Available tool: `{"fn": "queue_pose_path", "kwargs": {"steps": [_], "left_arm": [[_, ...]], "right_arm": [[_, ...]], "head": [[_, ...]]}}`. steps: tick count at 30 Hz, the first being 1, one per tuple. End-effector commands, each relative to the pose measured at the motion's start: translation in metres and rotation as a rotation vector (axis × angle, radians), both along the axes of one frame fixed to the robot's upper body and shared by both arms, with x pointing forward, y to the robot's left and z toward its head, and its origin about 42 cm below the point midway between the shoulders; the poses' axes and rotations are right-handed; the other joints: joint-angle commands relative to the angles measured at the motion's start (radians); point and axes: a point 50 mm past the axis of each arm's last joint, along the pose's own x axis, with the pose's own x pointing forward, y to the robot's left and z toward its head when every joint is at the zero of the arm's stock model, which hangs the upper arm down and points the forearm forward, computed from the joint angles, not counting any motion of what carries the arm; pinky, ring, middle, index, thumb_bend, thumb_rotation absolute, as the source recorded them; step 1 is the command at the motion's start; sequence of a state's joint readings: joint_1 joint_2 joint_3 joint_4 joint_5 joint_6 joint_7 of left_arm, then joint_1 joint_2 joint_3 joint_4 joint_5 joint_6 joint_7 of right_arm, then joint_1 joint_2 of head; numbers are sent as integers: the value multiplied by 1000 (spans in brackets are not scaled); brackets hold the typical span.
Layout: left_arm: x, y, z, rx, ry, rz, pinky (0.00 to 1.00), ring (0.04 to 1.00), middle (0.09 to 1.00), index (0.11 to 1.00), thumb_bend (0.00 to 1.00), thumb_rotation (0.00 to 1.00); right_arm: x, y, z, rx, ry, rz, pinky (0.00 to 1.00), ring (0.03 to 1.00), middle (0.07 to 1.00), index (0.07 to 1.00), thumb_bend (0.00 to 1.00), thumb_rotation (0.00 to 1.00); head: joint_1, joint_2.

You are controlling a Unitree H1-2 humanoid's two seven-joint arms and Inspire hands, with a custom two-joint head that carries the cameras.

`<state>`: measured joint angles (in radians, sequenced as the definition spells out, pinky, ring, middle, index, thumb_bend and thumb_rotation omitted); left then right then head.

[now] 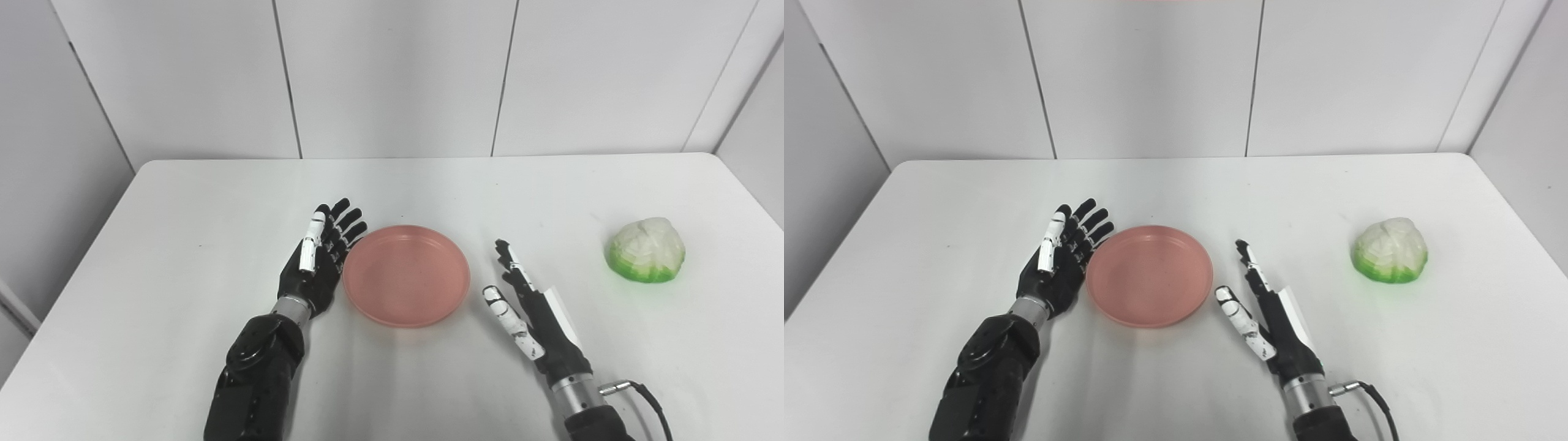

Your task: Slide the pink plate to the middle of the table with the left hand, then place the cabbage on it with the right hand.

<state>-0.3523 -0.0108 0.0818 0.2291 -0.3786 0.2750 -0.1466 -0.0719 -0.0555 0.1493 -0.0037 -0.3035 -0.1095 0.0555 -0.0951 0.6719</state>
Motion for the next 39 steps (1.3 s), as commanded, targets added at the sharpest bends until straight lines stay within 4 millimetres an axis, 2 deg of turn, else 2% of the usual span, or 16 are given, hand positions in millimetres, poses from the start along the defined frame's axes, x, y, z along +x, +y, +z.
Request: {"fn": "queue_pose_path", "kwargs": {"steps": [1, 8, 20, 22, 23, 24, 31, 36, 39], "left_arm": [[3, -5, -2, 4, 8, -13, 924, 921, 931, 926, 371, 1000], [5, -2, -9, 3, 13, -4, 937, 921, 929, 928, 369, 1000], [2, 6, -5, 0, 16, 15, 930, 927, 933, 928, 362, 1000], [0, 8, -6, 1, 18, 14, 933, 929, 936, 931, 358, 1000], [0, 10, -7, -1, 18, 14, 936, 930, 937, 932, 357, 1000], [-1, 11, -8, -2, 17, 14, 943, 932, 937, 932, 355, 1000], [-2, 28, -11, -18, -6, -1, 961, 947, 951, 941, 360, 1000], [-3, 37, -17, -17, -8, -16, 959, 946, 953, 942, 367, 1000], [-2, 40, -19, -17, -9, -21, 948, 942, 949, 938, 383, 1000]], "right_arm": [[-5, 15, -12, 38, 33, 5, 948, 975, 987, 986, 298, 1000], [-3, 17, -12, 39, 29, 8, 947, 974, 987, 990, 309, 1000], [0, 9, -7, 23, 1, -53, 938, 966, 977, 975, 327, 1000], [1, 7, -2, 30, -13, -66, 923, 969, 982, 974, 302, 1000], [2, 6, 3, 30, -22, -74, 918, 970, 984, 975, 300, 1000], [3, 6, 6, 29, -28, -80, 919, 969, 986, 977, 314, 1000], [10, 3, 33, 15, -87, -148, 929, 960, 974, 982, 376, 1000], [17, 0, 57, -2, -193, -197, 941, 949, 956, 953, 378, 1000], [21, -6, 73, -20, -252, -210, 912, 929, 937, 945, 401, 1000]], "head": [[-7, 1], [-22, 4], [-66, 6], [-66, 6], [-106, 4], [-106, 4], [-248, -10], [-290, -10], [-307, -14]]}}
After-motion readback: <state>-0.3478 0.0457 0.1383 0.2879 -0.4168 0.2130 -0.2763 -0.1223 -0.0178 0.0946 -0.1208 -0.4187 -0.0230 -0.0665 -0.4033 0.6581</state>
